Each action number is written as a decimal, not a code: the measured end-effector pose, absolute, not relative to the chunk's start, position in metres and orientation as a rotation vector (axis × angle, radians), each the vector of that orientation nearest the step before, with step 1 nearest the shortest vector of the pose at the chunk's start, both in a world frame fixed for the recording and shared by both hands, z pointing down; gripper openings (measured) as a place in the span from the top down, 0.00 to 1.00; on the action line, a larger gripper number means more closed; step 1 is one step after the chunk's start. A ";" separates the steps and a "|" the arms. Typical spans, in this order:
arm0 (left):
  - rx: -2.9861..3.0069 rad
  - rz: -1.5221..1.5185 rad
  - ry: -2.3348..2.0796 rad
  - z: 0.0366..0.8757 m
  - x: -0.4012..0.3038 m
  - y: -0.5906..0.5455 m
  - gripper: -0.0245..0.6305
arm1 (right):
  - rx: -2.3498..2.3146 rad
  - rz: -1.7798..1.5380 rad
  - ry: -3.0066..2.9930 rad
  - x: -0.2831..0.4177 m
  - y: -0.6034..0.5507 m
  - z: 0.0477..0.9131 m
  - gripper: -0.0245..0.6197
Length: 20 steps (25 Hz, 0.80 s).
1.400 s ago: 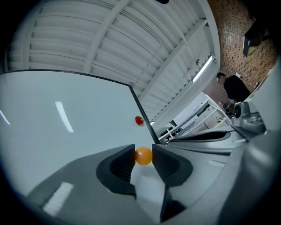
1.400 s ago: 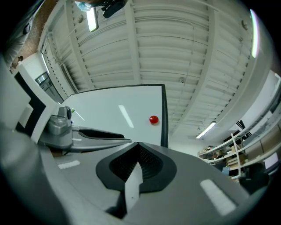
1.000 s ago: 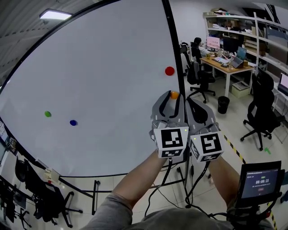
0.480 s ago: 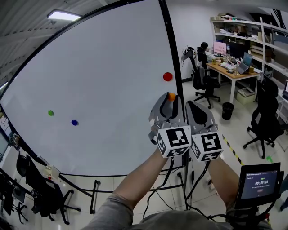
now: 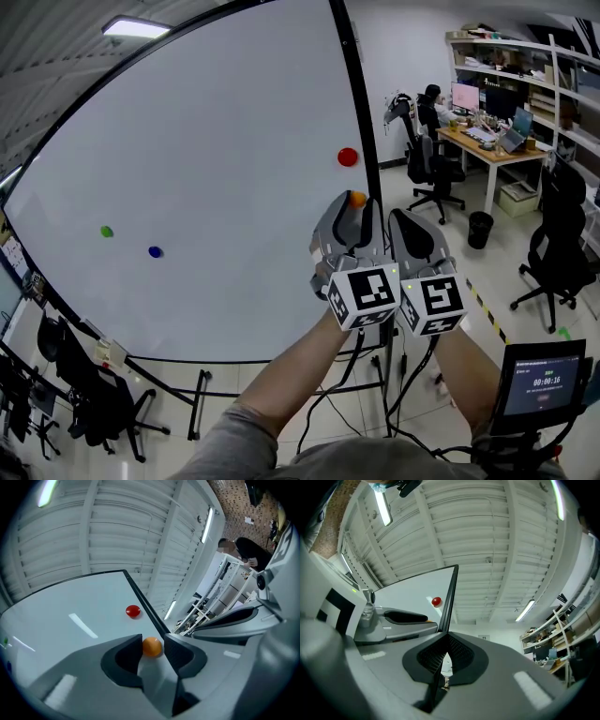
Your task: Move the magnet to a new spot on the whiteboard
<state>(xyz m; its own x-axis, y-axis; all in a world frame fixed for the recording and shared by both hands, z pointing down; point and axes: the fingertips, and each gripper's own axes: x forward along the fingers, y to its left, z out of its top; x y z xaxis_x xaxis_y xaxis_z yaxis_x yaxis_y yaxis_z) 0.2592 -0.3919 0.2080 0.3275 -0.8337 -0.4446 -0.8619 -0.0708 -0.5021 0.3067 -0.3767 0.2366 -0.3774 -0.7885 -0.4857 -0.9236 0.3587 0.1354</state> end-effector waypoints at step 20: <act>-1.968 0.124 1.499 0.221 0.221 -0.371 0.96 | -1.458 0.565 2.336 0.267 -0.363 0.239 0.95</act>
<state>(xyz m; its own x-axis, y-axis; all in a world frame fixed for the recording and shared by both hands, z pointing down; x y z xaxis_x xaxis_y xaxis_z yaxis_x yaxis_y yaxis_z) 0.2212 -0.3713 0.2207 0.3413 -0.8283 -0.4444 -0.8902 -0.1330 -0.4357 0.2674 -0.3632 0.2392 -0.4224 -0.7734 -0.4727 -0.9039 0.3979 0.1566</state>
